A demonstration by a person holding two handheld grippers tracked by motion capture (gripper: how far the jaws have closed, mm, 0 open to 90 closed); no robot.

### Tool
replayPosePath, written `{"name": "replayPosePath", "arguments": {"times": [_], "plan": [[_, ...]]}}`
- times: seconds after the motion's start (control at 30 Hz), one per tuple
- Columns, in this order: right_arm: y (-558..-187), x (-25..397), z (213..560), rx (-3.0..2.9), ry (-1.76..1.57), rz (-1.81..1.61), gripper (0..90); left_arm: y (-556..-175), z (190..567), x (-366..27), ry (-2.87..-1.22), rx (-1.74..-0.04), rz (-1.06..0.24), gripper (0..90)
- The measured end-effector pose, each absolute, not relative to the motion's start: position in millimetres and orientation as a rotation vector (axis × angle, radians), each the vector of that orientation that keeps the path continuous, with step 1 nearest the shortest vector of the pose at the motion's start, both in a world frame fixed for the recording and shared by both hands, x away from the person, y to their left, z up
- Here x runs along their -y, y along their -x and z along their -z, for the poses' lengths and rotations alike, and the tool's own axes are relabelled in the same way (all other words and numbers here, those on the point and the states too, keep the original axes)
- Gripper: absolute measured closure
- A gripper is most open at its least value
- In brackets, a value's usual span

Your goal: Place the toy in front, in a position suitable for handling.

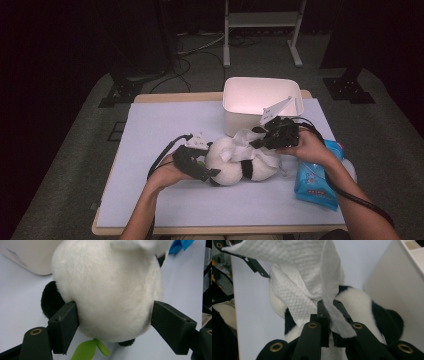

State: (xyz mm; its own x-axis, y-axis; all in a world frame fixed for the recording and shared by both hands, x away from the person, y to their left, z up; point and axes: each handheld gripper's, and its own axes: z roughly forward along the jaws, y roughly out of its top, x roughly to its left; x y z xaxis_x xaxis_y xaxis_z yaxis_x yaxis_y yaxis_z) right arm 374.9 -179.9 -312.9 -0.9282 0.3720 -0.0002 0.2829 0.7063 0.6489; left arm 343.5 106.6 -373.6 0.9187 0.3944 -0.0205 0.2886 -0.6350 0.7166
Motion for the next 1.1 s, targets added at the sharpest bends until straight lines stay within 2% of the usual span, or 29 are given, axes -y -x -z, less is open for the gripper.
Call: {"name": "replayPosePath", "arguments": {"times": [0.23,0.77,1.1], "plan": [[-372.0,207.3,315.8,-2.771,-0.605,-1.035,85.0,-344.4,375.1,-108.3,-2.299,-0.489,-0.164,22.0],[-363.3,232.9,323.5,-2.76,-0.677,-1.077,85.0,-345.6,378.0,-108.9,-2.309,-0.504,-0.17,21.8],[-364.6,222.1,324.0,-2.772,-0.643,-1.072,85.0,-345.2,376.6,-105.5,-2.312,-0.498,-0.175,21.8]]}}
